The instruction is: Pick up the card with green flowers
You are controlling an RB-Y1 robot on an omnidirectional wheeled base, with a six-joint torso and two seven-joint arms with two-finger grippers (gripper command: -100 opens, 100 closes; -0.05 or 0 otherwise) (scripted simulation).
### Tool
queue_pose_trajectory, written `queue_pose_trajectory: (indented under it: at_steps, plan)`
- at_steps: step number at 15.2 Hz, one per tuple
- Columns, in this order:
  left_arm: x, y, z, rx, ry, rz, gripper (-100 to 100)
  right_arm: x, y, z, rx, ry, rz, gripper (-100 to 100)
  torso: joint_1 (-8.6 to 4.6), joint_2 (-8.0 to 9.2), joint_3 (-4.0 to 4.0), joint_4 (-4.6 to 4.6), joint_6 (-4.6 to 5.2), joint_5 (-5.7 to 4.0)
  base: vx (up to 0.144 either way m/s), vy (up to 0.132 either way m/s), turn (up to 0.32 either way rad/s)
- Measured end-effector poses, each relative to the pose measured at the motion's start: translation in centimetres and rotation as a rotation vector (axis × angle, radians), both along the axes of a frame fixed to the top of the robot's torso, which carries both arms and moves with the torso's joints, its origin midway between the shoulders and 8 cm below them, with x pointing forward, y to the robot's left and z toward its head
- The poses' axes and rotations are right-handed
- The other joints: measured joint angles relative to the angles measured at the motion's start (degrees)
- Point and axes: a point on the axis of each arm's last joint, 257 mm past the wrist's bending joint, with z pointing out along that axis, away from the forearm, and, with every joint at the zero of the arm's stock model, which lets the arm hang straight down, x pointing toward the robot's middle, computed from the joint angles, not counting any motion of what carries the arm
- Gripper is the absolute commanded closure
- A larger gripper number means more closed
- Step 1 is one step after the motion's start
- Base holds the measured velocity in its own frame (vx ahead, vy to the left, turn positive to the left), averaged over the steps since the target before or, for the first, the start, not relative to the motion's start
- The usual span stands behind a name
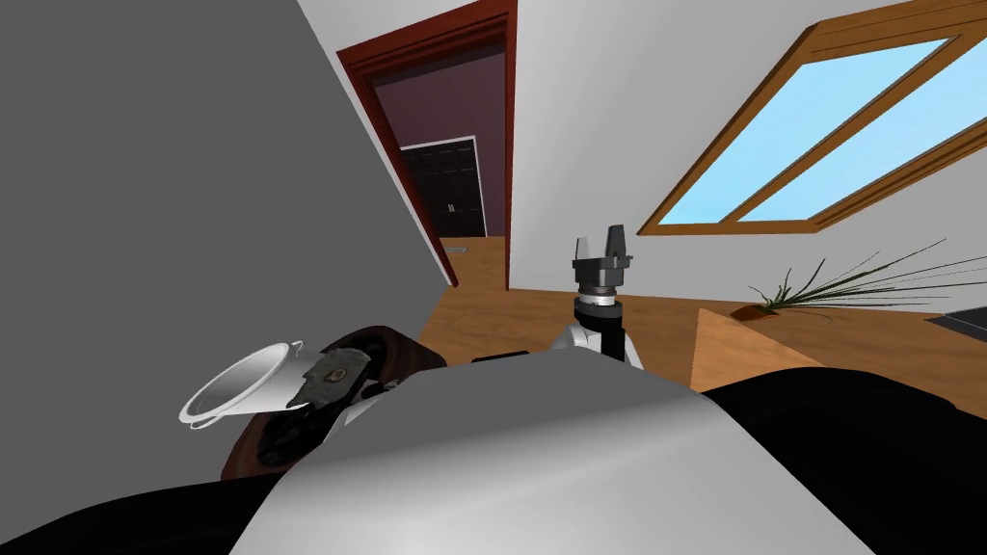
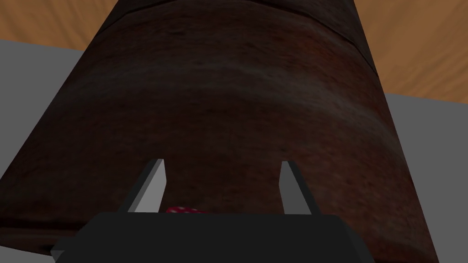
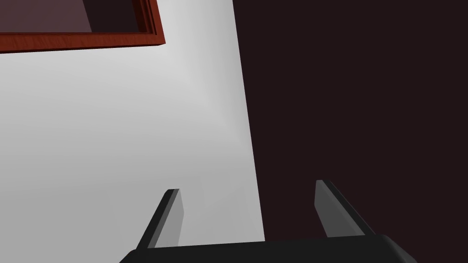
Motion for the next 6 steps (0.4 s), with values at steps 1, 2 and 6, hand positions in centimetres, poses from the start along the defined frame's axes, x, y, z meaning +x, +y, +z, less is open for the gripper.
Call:
queue_pose_trajectory:
  at_steps: [1, 2, 6]
  plan:
    - [0.0, 0.0, 0.0, 0.000, 0.000, 0.000, 100, 0.0, 0.0, 0.0, 0.000, 0.000, 0.000, 0, 0.00, 0.00, 0.00, 0.00, 0.00, 0.00, 0.005, -0.024, 0.012]
    - [0.0, 0.1, 0.2, 0.000, -0.001, 0.001, 100, 0.0, 0.0, 0.0, 0.000, 0.000, 0.000, 0, -0.07, -0.01, -0.01, 0.00, 0.00, -0.02, 0.011, -0.046, 0.022]
    - [0.0, 0.3, 1.3, 0.002, 0.004, 0.000, 100, 0.0, 0.0, 0.0, 0.000, 0.000, 0.000, 0, -0.26, -0.06, -0.04, -0.03, 0.02, -0.07, 0.010, -0.044, 0.011]
